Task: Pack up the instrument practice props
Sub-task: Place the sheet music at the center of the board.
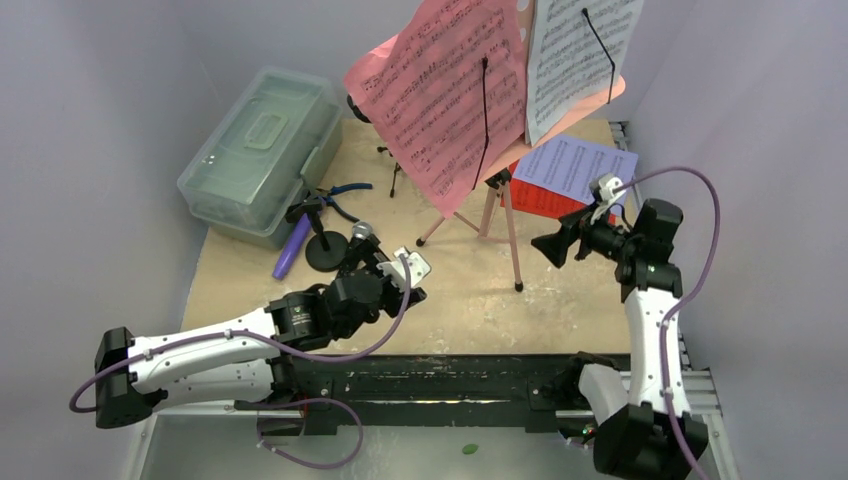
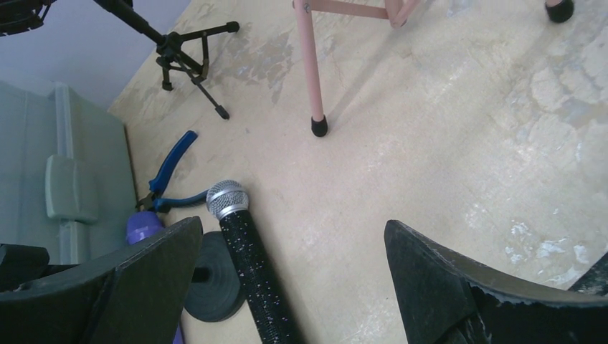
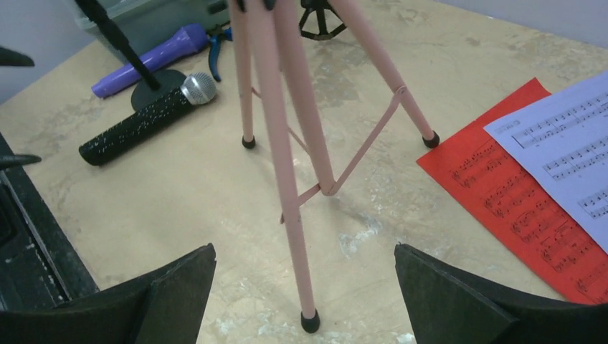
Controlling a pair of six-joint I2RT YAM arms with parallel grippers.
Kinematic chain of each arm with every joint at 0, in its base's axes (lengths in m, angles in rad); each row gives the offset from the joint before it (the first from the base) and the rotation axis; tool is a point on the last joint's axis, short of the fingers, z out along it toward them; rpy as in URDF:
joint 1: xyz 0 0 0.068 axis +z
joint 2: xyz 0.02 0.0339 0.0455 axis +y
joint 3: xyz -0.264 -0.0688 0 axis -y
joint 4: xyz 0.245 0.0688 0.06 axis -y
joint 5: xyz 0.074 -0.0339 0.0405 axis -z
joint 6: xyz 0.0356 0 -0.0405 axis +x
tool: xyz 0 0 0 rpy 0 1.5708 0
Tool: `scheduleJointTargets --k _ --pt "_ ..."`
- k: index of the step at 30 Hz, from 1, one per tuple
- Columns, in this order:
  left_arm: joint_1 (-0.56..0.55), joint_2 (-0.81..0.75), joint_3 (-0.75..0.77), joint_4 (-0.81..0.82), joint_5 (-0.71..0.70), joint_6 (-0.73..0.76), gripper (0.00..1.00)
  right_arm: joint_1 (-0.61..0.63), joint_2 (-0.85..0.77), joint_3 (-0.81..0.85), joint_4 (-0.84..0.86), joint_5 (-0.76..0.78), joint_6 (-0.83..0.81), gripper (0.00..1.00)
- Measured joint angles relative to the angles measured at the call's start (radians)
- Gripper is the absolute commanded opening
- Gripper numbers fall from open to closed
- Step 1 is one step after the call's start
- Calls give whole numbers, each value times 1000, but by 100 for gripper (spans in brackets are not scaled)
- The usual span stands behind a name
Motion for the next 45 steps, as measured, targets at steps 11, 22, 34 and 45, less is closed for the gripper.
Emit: scheduleJointTargets --k 11,22,34,45 --pt "27 -257 -49 95 294 -222 98 -5 -143 -76 66 -39 -1 99" --pt "27 -359 -98 396 436 -600 98 -5 -134 -76 62 -28 -10 99" --pt "27 -192 94 510 421 -772 94 -5 -151 -76 61 -13 -19 99" --pt "27 -116 221 518 295 -856 83 -5 -160 -76 61 -13 -26 99"
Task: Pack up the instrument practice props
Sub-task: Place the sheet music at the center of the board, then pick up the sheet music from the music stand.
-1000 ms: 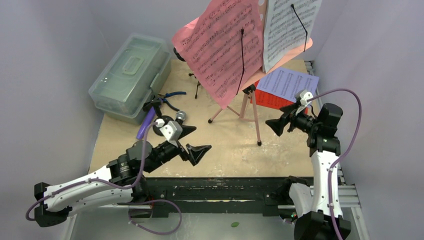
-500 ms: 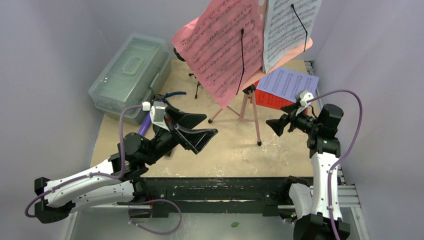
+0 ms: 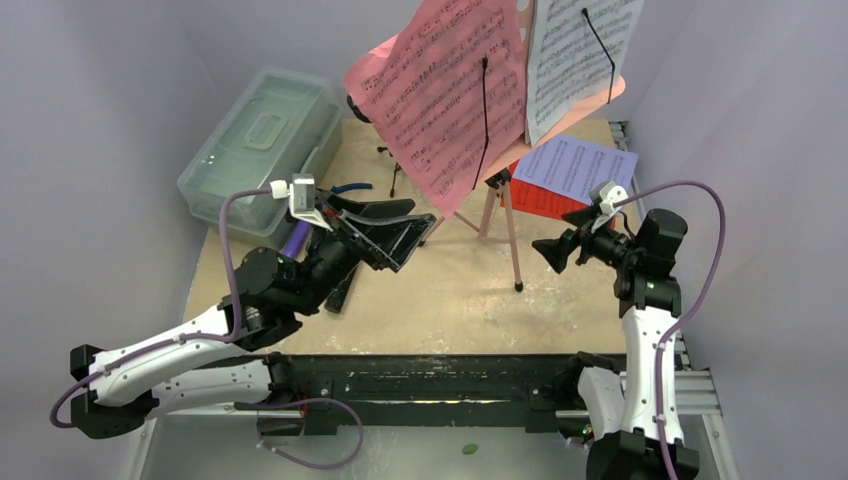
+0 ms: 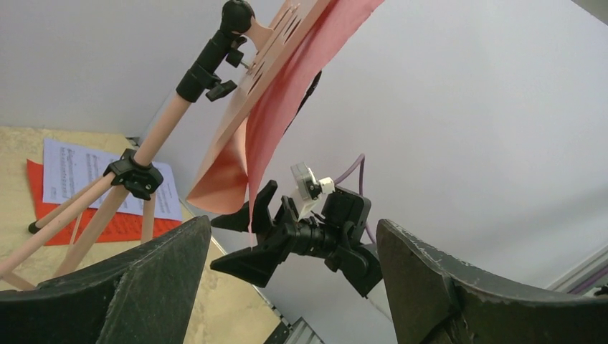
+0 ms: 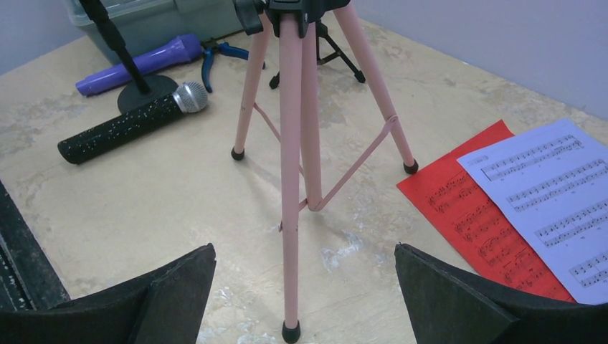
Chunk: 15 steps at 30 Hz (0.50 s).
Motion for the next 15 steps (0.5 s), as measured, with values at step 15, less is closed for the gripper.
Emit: scheduleJointTargets --k 15 --pt "0 100 68 16 -34 9 58 0 -5 0 -3 0 -7 99"
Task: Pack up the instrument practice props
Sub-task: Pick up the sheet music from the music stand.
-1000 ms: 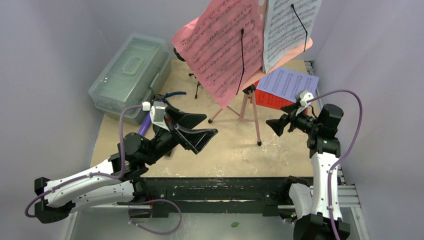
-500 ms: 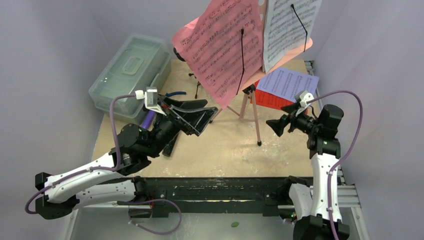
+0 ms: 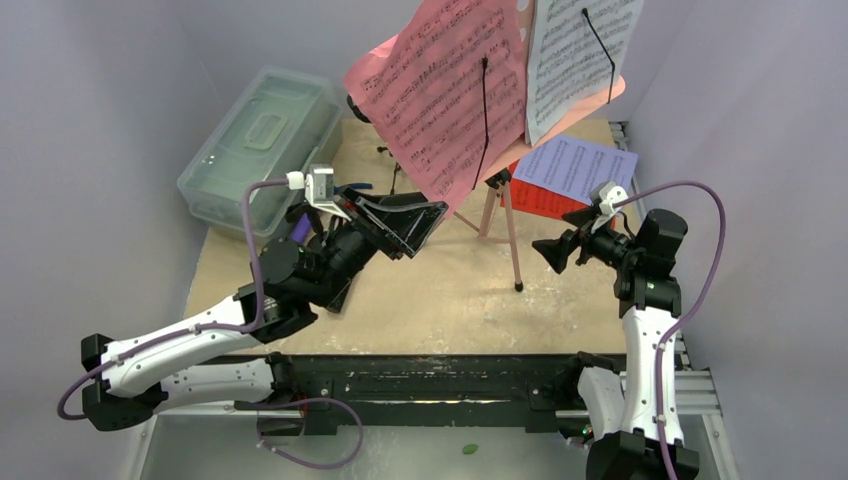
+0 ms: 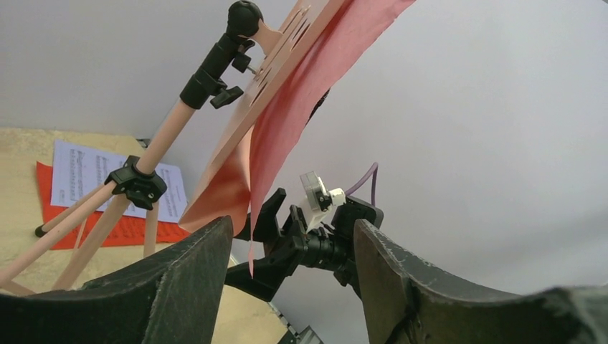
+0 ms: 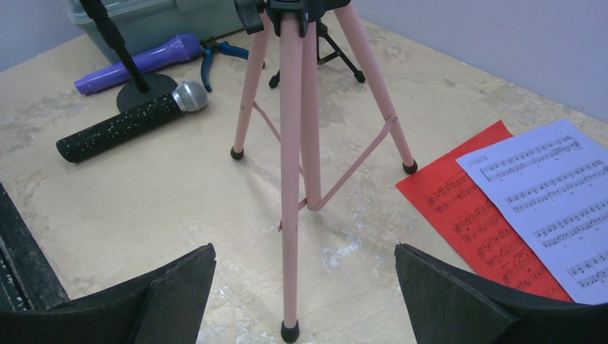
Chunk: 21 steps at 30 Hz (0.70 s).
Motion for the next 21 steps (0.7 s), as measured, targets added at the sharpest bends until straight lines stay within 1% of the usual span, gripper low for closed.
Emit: scheduleJointTargets --k 9,13,20,21 --pt "0 37 28 22 -25 36 47 0 0 0 -3 0 -3 99" --pt "0 62 52 21 -49 66 36 0 0 0 -3 0 -4 99" --pt "0 111 101 5 -99 126 24 0 0 0 -3 0 -8 99" --pt "0 117 108 3 -103 134 19 0 0 0 -3 0 -10 99"
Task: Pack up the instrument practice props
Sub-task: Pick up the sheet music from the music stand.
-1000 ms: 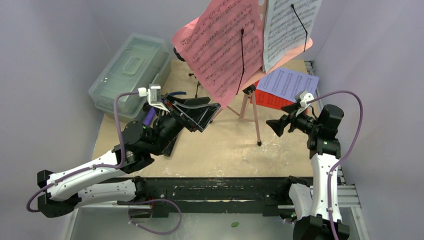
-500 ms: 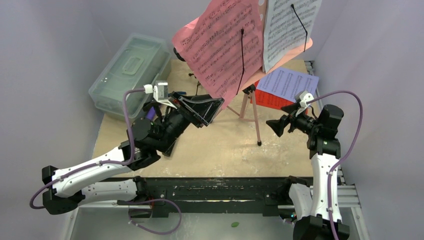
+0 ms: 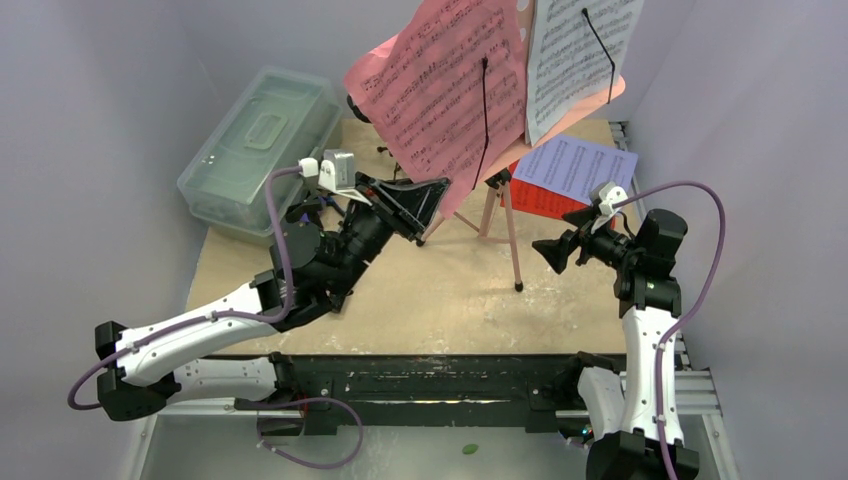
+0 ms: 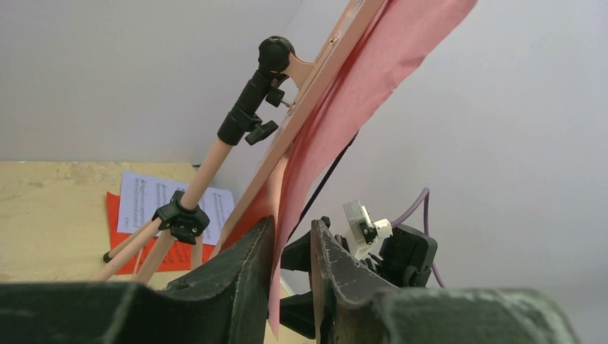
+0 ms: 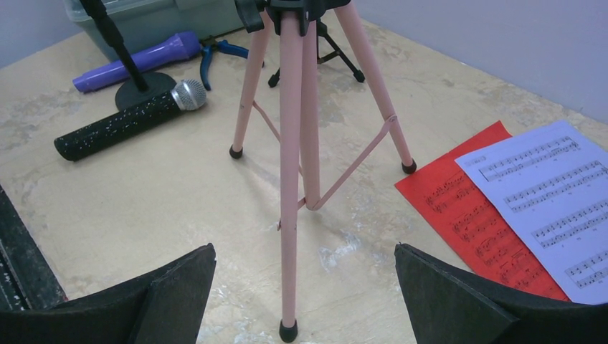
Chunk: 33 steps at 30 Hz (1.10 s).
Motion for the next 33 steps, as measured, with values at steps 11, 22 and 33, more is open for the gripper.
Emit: scheduleJointTargets --k 11,22,33 --pt "0 -16 11 -5 -23 123 0 0 0 0 0 1 -8 99" --pt "0 -215 -56 25 -37 267 0 0 0 0 0 8 -14 99" --pt "0 -381 -127 -24 -49 345 0 0 0 0 -1 8 -19 99"
